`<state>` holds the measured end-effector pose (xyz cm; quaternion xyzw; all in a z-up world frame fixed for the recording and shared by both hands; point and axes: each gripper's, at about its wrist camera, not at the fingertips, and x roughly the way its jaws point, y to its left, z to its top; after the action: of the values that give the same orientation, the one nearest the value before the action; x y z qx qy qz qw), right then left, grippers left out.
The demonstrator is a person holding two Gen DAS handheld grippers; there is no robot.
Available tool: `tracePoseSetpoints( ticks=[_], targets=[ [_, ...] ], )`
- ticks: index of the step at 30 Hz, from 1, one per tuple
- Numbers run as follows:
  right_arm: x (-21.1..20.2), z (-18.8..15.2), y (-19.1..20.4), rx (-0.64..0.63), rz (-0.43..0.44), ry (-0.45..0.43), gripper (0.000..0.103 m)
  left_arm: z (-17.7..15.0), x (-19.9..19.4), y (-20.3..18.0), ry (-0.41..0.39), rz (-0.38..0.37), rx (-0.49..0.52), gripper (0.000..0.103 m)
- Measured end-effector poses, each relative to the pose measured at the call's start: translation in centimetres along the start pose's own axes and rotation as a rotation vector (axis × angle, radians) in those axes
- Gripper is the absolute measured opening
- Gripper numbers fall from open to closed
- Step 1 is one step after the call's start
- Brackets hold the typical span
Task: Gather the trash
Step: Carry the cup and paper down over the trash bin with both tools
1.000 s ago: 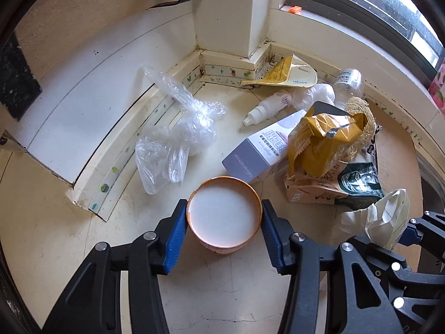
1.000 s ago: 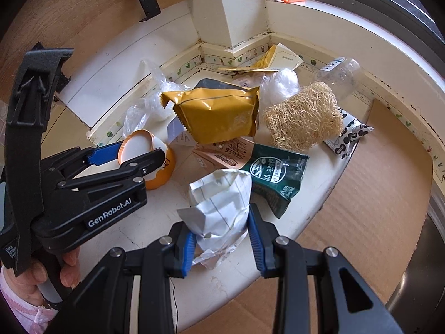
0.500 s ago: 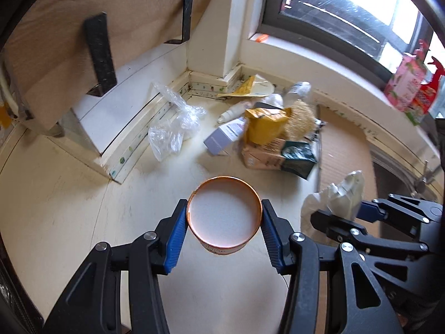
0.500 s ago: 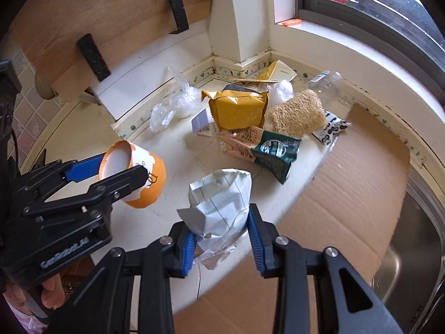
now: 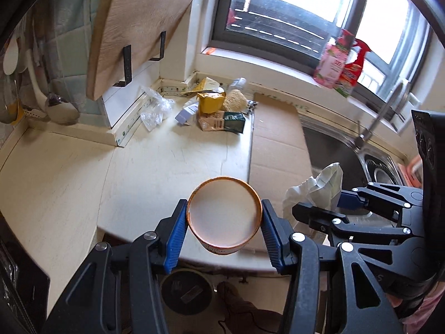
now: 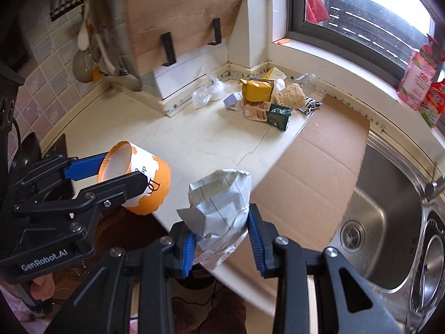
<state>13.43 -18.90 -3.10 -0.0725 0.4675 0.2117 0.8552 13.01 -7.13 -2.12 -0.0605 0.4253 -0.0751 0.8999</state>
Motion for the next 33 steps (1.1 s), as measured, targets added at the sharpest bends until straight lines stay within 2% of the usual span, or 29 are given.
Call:
tracePoseSetpoints(
  ticks=[8,13,17,26,30,33],
  targets=[
    [-3.4,-6.9,5.5,0.016,-0.038,0.006,0.034,-7.7,-4.5,0.6,0.054,-0.060,0.075,0.049],
    [-3.0,-10.6,8.0,0.044,-0.024,0.067,0.034,-12.1,-5.5,1.2,0.115,-0.062,0.107,0.049],
    [-1.7,-12.7,9.9,0.043,-0.007,0.125,0.034,-14.7,-5.4,2.7,0.157,-0.052,0.096,0.049],
    [3.9,-16.3,12.4,0.015,0.062,0.222,0.034,-19.7,-1.3,7.2,0.292,0.030,0.018,0.049],
    [8.5,-18.1,12.2,0.043,0.099,0.268,0.034,-22.5,2.6,9.1,0.357,0.098,0.014,0.049],
    [12.8,-19.6,11.7,0.066,0.111,0.309,0.034,-25.0,6.1,10.7,0.414,0.119,-0.019,0.049]
  ],
)
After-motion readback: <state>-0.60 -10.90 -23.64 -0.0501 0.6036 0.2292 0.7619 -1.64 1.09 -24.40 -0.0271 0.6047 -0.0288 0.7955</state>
